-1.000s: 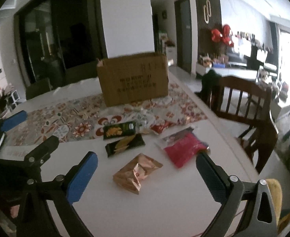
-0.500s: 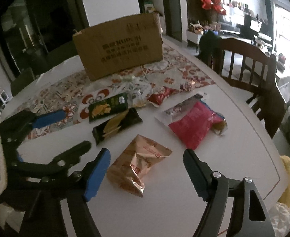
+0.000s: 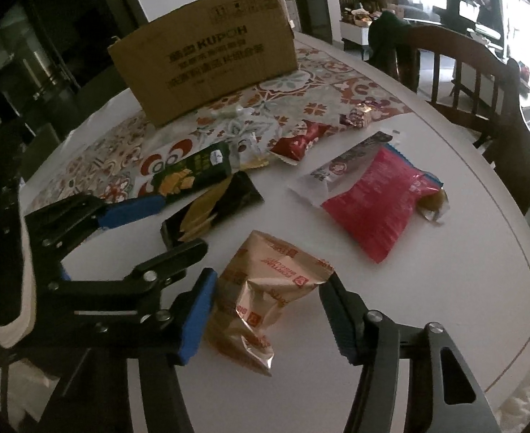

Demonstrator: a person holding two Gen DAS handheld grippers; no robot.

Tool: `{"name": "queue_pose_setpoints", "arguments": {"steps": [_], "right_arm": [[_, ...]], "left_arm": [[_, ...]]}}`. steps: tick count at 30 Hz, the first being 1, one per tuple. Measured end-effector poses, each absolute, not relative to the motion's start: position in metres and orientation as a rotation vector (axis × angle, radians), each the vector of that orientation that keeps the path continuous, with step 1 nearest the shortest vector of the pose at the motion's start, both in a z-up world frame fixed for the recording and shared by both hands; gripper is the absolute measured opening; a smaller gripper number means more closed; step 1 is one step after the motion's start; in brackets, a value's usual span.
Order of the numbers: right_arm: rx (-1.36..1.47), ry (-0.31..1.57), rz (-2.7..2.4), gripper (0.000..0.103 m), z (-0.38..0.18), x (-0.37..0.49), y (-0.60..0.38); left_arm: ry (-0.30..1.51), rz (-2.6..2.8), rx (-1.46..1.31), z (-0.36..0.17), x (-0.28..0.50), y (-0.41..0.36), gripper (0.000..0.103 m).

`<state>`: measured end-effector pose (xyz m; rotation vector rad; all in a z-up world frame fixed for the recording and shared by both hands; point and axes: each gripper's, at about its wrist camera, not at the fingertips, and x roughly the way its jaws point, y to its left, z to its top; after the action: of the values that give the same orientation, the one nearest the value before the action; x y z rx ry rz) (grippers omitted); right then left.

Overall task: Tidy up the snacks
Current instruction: 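Grasp the gold foil bag with the right tool while the left tool grasps the dark wafer packet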

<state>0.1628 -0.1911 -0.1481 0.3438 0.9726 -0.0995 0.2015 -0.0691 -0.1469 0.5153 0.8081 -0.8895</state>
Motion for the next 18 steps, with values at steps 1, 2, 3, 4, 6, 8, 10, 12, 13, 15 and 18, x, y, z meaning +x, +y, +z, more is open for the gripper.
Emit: {"name": "queue_pose_setpoints", "arguments": {"steps": [1, 2, 3, 4, 6, 8, 10, 12, 13, 15, 18], "right_arm": [[0.349, 0.973, -0.099, 0.059, -0.149, 0.164, -0.192], [0.354, 0.974, -0.098, 0.059, -0.149, 0.164, -0.193], [0.361, 0.976, -0.096, 0.059, -0.15, 0.165, -0.193], [0.371, 0.978, -0.093, 0.057, -0.151, 0.166, -0.194], [0.384, 0.983, -0.077, 0.054, -0.153, 0.166, -0.195], [0.39, 0.982, -0.069, 0.051, -0.154, 0.167, -0.195], [0.395, 0.981, -0.056, 0.049, -0.155, 0.168, -0.195], [0.396, 0.977, -0.05, 0.046, -0.155, 0.168, -0.196], [0.397, 0.975, -0.046, 0.046, -0.155, 0.168, -0.196], [0.398, 0.971, -0.043, 0.044, -0.155, 0.167, -0.197], [0.396, 0.965, -0.035, 0.043, -0.155, 0.166, -0.197]], "left_arm": [[0.812, -0.891, 0.512, -0.147, 0.202, -0.07, 0.051], [0.819, -0.894, 0.506, -0.148, 0.204, -0.072, 0.051], [0.824, -0.894, 0.502, -0.149, 0.205, -0.073, 0.05], [0.829, -0.894, 0.498, -0.15, 0.206, -0.075, 0.048], [0.836, -0.888, 0.496, -0.152, 0.208, -0.076, 0.045], [0.844, -0.884, 0.489, -0.154, 0.209, -0.077, 0.039], [0.849, -0.883, 0.486, -0.154, 0.21, -0.078, 0.037], [0.852, -0.88, 0.484, -0.154, 0.209, -0.079, 0.036], [0.853, -0.88, 0.482, -0.154, 0.209, -0.08, 0.034], [0.857, -0.879, 0.472, -0.154, 0.208, -0.08, 0.033], [0.847, -0.866, 0.479, -0.154, 0.205, -0.081, 0.033]]}}
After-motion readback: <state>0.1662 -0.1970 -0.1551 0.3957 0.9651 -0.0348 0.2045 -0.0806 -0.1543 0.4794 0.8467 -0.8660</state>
